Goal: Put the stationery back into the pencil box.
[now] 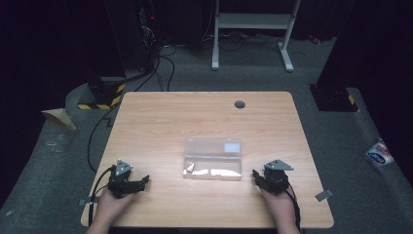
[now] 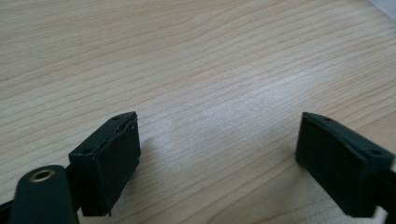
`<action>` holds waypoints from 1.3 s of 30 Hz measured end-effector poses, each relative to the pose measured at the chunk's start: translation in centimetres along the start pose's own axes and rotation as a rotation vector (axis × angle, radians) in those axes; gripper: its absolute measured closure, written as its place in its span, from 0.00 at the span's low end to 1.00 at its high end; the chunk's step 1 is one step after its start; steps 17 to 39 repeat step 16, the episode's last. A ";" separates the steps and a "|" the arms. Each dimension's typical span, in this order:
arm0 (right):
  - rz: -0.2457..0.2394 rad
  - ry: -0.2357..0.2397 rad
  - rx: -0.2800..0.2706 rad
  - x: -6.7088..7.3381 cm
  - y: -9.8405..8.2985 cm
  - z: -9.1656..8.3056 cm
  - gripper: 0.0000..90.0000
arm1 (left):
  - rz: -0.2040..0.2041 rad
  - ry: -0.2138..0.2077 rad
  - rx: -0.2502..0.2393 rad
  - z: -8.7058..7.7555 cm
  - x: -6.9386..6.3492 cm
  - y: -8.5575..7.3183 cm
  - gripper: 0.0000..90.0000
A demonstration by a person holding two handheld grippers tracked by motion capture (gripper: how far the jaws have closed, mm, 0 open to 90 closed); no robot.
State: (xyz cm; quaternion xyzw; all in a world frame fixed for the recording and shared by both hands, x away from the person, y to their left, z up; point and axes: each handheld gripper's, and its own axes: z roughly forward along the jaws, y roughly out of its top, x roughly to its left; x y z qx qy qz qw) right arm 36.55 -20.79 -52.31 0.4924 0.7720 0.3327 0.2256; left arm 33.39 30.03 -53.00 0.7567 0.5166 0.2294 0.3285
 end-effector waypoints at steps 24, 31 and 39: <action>0.021 -0.020 0.003 0.0 0.0 0.0 0.48 | -0.012 0.015 -0.002 -0.4 -0.4 -0.3 0.18; 0.021 -0.020 0.003 0.0 0.0 0.0 0.48 | -0.012 0.015 -0.002 -0.4 -0.4 -0.3 0.18; 0.021 -0.020 0.003 0.0 0.0 0.0 0.48 | -0.012 0.015 -0.002 -0.4 -0.4 -0.3 0.18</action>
